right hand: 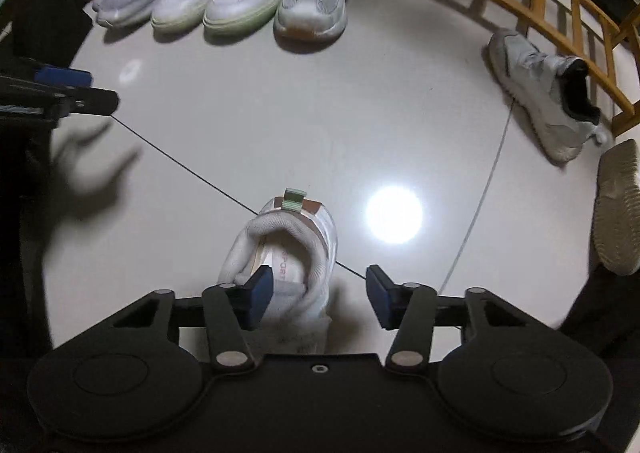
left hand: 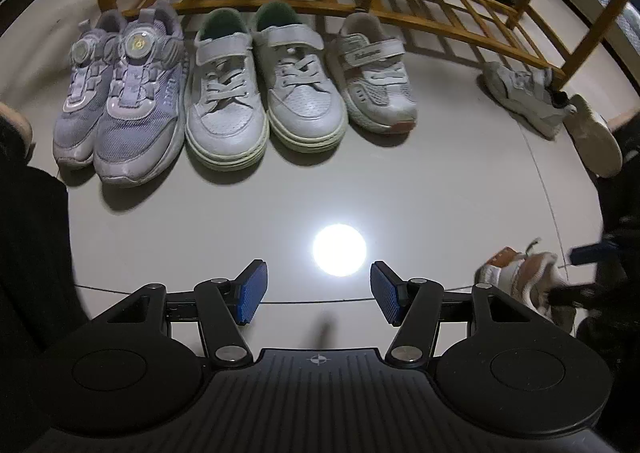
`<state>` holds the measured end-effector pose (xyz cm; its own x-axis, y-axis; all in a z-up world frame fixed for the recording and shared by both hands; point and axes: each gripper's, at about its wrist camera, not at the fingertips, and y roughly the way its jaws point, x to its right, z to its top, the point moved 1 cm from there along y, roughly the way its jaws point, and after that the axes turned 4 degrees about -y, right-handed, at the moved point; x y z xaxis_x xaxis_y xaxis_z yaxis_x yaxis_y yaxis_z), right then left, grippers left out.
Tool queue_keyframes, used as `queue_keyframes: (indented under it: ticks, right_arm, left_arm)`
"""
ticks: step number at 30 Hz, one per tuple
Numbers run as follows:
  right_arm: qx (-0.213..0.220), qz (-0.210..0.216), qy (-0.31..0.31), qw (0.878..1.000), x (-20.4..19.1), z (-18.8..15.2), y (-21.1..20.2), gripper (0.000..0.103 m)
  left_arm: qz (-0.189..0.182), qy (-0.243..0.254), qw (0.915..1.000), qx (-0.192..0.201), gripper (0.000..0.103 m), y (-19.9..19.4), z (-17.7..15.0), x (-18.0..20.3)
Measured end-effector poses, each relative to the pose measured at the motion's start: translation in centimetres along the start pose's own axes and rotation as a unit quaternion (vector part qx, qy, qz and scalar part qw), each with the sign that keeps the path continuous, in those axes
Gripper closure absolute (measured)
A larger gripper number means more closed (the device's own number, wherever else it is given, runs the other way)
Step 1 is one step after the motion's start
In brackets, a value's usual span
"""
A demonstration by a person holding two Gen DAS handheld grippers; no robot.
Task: Organize scattered shoes
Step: 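Grasp the other white Balabala sneaker on the floor with the right tool, then lift the Balabala sneaker with the right tool and turn it over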
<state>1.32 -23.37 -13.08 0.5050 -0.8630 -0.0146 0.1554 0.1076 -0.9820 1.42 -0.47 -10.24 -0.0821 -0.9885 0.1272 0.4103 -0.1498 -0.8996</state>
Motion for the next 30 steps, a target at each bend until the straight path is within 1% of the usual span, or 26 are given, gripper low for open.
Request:
queue_keyframes:
  ticks: [5,6,7,8,10,12,19,21,26,30]
  right_arm:
    - [0.004,-0.003,0.007,1.0,-0.7,0.6,1.2,0.066]
    - [0.004,-0.008,0.009,1.0,-0.9,0.6,1.5,0.069]
    - [0.008,-0.012,0.013,1.0,-1.0,0.8,1.5,0.076]
    - [0.013,-0.011,0.02,1.0,-0.9,0.8,1.5,0.079]
    - [0.017,0.004,0.039,0.999,-0.6,1.0,1.4,0.081]
    - [0.026,0.006,0.046,0.999,-0.8,1.5,1.3,0.083]
    - [0.051,0.028,0.067,0.996,-1.9,4.6,1.7,0.083]
    - [0.059,0.037,0.066,0.995,-2.8,5.9,1.9,0.083]
    - [0.072,0.054,0.074,0.993,-4.2,7.8,2.4,0.083]
    - [0.071,0.054,0.074,0.993,-4.9,8.6,2.8,0.082]
  left_arm:
    - [0.005,0.007,1.0,-0.005,0.044,0.0,-0.6,0.0]
    - [0.005,0.007,0.9999,-0.006,0.044,0.0,-0.6,0.0]
    - [0.004,0.007,0.9999,-0.009,0.044,0.2,-0.7,0.1]
    - [0.003,0.006,0.9999,-0.011,0.044,0.3,-0.8,0.1]
    - [-0.002,0.007,0.9998,-0.018,0.044,0.6,-1.1,0.3]
    - [-0.004,0.01,0.9997,-0.021,0.044,0.8,-1.3,0.5]
    - [-0.005,0.012,0.9995,-0.029,0.043,1.3,-1.6,0.6]
    - [-0.005,0.01,0.9995,-0.03,0.043,1.4,-1.6,0.4]
    - [-0.008,0.006,0.9993,-0.037,0.043,1.8,-1.9,0.1]
    - [-0.008,0.01,0.9988,-0.048,0.043,2.3,-2.3,0.0]
